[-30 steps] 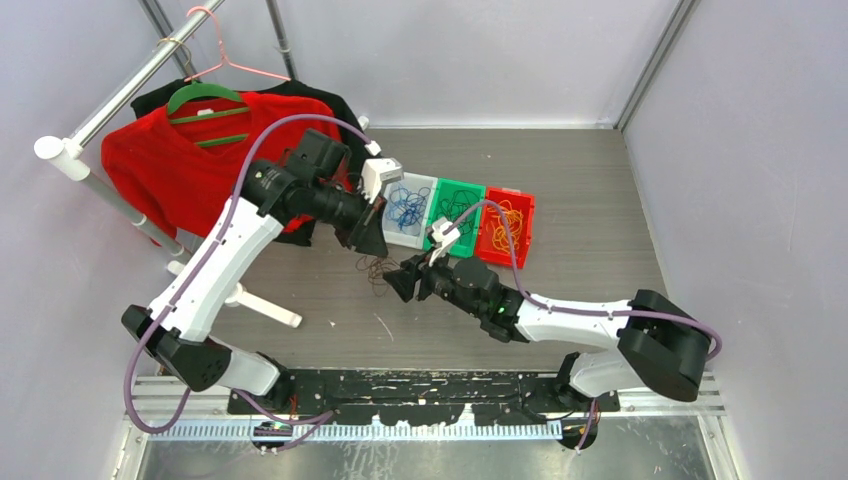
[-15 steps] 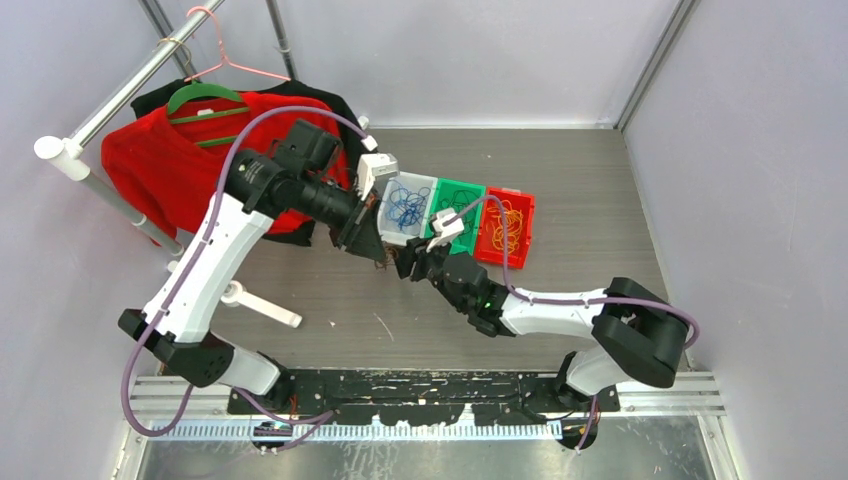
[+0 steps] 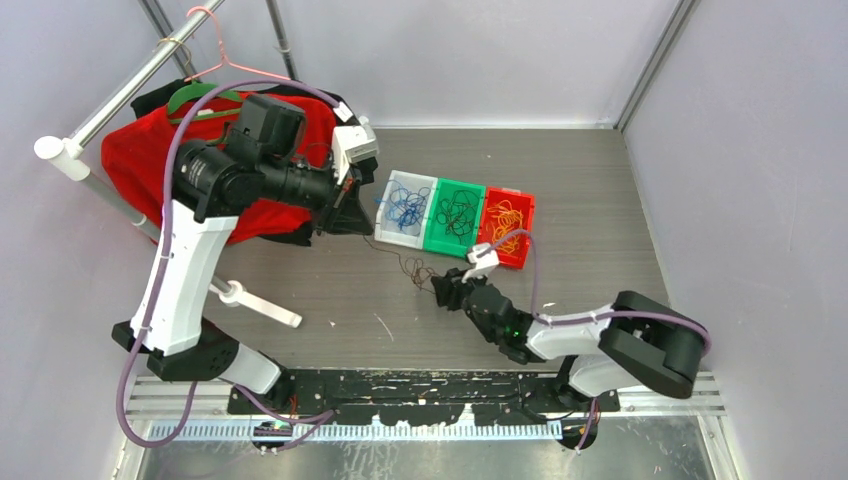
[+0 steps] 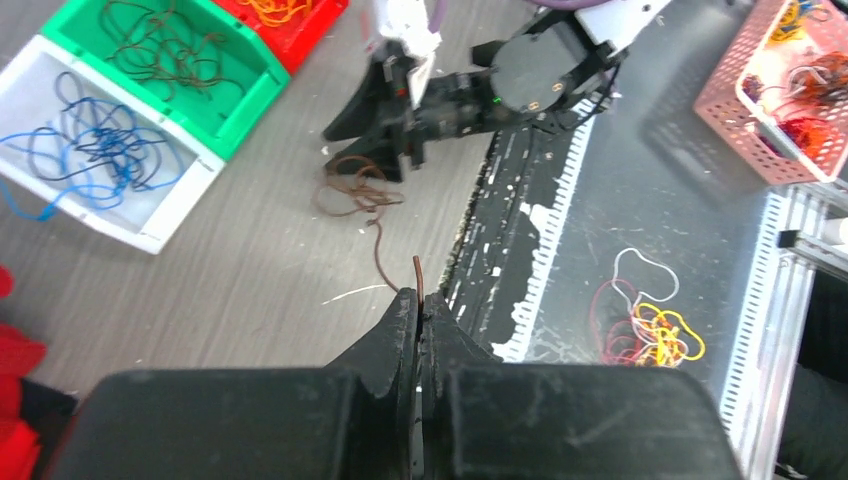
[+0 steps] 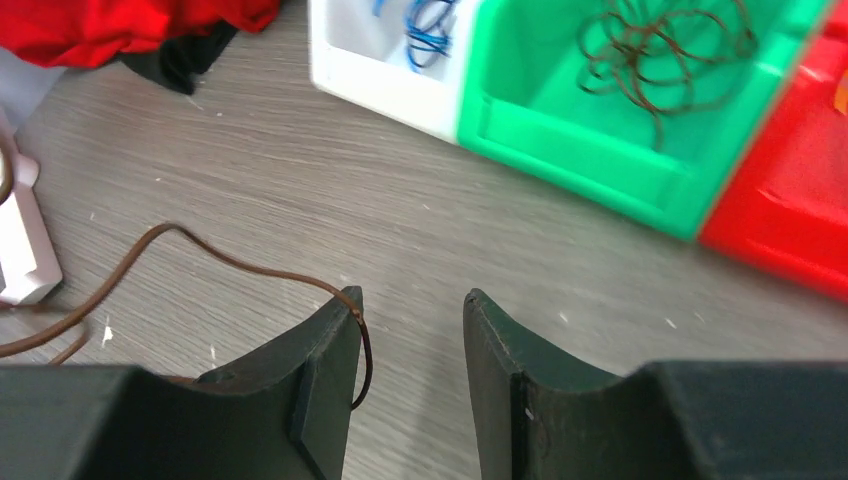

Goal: Untangle the cables

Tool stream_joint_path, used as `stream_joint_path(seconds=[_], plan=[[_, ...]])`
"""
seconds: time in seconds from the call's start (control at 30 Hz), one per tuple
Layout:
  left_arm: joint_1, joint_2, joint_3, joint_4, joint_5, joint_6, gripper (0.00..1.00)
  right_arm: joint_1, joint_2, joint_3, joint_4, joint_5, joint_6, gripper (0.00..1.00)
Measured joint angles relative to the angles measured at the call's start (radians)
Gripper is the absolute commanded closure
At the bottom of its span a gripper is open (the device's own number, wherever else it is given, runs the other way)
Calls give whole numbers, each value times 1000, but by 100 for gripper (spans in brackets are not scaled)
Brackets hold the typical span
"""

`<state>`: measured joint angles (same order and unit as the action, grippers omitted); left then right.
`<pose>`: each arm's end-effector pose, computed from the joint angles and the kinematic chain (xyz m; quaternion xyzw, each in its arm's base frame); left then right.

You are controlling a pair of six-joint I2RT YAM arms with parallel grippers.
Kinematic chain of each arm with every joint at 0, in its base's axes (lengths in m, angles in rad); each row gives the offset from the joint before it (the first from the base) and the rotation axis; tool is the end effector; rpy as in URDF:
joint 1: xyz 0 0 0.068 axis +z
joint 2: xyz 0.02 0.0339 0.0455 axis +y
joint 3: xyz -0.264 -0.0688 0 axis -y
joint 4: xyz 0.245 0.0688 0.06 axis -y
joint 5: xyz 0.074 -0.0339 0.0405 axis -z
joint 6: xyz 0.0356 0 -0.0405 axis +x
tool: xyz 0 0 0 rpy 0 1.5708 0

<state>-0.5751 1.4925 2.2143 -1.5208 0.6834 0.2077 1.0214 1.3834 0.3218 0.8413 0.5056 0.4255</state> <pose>0.1677 -0.1355 0.5108 0.4496 0.7588 -0.3700 0.2920 0.1428 0.2001 0.1652 -0.0724 0.7683 0.2543 0.5829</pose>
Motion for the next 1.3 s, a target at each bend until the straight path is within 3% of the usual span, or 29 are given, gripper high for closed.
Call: stream_joint_path(seconds=[0.2, 0.5, 0.6, 0.77, 0.93, 1.1, 1.3], plan=[[0, 3, 11, 14, -95, 14, 100, -5, -228, -137, -47, 40, 77, 53], [0, 70, -13, 106, -131, 0, 100, -33, -505, -104, -144, -47, 99, 61], [0, 135, -8, 139, -127, -17, 100, -57, -519, -31, -179, -79, 85, 63], [0, 262, 26, 187, -127, -26, 100, -160, -506, 95, -229, -126, 74, 56], [-3, 402, 161, 209, -144, -43, 100, -292, -455, 221, -302, -188, 62, 50], [-8, 523, 328, 249, -161, -53, 100, -332, -455, 277, -392, -193, 31, 50], [-12, 526, 265, 382, -186, -54, 100, -335, -515, 263, -527, -93, 4, 51]])
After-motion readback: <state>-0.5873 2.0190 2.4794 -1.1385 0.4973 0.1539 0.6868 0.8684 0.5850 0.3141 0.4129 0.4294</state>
